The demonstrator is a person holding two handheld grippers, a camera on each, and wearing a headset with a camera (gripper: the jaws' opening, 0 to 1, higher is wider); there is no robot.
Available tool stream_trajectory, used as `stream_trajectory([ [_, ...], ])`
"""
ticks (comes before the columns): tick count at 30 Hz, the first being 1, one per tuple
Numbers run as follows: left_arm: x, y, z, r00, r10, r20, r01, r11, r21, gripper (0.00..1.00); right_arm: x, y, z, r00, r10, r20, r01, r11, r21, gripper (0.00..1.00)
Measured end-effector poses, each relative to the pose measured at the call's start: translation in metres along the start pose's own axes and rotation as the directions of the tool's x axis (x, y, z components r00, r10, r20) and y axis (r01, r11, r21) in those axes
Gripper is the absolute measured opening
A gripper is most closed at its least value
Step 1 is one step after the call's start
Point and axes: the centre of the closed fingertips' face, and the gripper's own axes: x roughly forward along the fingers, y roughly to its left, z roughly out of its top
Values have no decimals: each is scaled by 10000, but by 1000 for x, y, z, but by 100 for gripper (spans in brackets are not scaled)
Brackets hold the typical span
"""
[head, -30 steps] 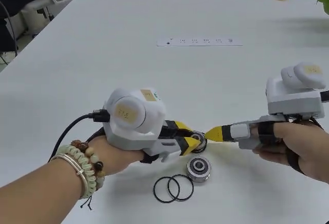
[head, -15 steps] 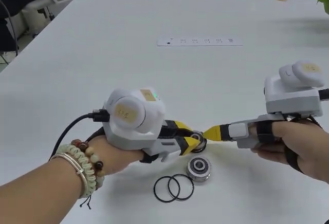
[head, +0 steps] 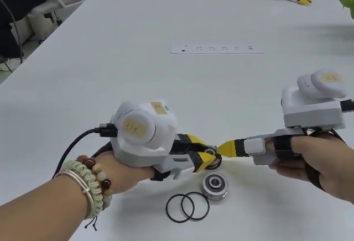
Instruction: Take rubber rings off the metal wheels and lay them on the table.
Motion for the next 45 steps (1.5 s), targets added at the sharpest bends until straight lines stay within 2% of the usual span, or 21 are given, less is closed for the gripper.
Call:
stream_trajectory([
  [18,-1,0,-1,10000,70,-59,-70,10000,-26,14,2,9,0,9998,160,-112,-164,9992,-377,0],
  [20,-1,0,-1,10000,72,-53,-72,10000,-30,14,3,12,0,9993,360,-124,-364,9987,-362,0],
  [21,-1,0,-1,10000,78,-51,-78,10000,-31,14,3,12,-1,9995,303,-133,-308,9986,-425,0],
  [22,-1,0,-1,10000,82,-48,-83,10000,-40,14,3,14,2,9991,413,-13,-413,9974,-597,0],
  [23,-1,0,-1,10000,82,-46,-82,10000,-31,14,3,24,12,9939,959,539,-944,9951,-304,0],
  [24,-1,0,-1,9999,102,-51,-102,9999,-9,14,2,20,7,9986,525,118,-520,9978,-411,0],
  [25,-1,0,-1,9999,126,-71,-126,9999,53,14,2,16,8,9998,198,92,-187,9936,-1118,0],
  [26,-1,0,-1,9999,150,-87,-149,9999,85,14,3,18,6,9998,220,-3,-218,9918,-1255,0],
  [28,0,0,0,9997,205,-134,-204,9998,75,14,3,19,6,9995,308,56,-303,9962,-816,0],
  [35,0,0,0,9989,254,-393,-250,9996,103,15,-1,6,4,9996,-278,-31,274,9956,-892,0],
  [39,-1,1,0,9963,217,-833,-242,9993,-291,14,-3,1,4,9990,-456,-2,454,9947,-926,0],
  [42,-4,1,5,9965,196,-810,-197,9998,-16,15,-4,2,7,9990,-426,92,433,9952,-878,0],
  [45,-9,3,15,9975,203,-680,-197,9998,97,17,-6,4,12,9991,-355,237,374,9955,-871,0],
])
